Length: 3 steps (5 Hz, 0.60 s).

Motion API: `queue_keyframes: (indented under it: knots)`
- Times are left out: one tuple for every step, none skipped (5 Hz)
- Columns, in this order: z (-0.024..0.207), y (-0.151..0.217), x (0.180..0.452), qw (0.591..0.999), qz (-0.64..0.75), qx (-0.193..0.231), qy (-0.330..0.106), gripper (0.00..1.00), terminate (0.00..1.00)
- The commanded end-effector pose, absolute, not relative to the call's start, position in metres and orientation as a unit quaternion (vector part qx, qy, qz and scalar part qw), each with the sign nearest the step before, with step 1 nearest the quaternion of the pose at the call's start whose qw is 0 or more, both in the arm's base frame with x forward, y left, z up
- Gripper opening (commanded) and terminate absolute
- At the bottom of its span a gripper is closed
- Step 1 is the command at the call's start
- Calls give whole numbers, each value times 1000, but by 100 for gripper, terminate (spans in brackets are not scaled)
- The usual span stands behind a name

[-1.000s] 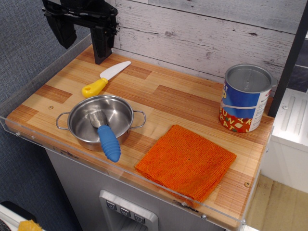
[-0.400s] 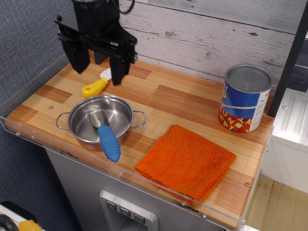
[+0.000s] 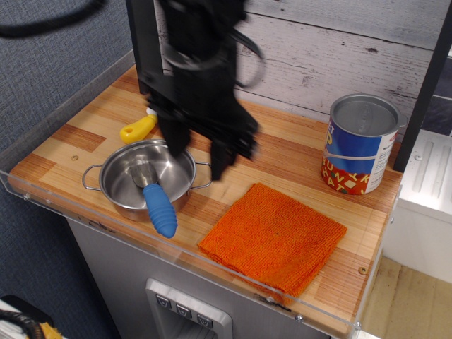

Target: PICK UPTHE ORANGE TOWEL PUT ON THE ANOTHER SIDE OF THE TABLE

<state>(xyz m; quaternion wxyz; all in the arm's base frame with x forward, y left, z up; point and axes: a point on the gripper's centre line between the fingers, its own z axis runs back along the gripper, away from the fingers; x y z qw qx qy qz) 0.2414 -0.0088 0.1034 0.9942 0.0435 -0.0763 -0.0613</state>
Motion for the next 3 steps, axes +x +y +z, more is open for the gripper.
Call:
queue_keyframes:
  knots:
    - [76, -51, 247, 993, -74, 52, -76, 0, 0]
    - [59, -66, 247, 992, -72, 58, -83, 0, 0]
    - [40, -69, 249, 993, -77, 42, -83, 0, 0]
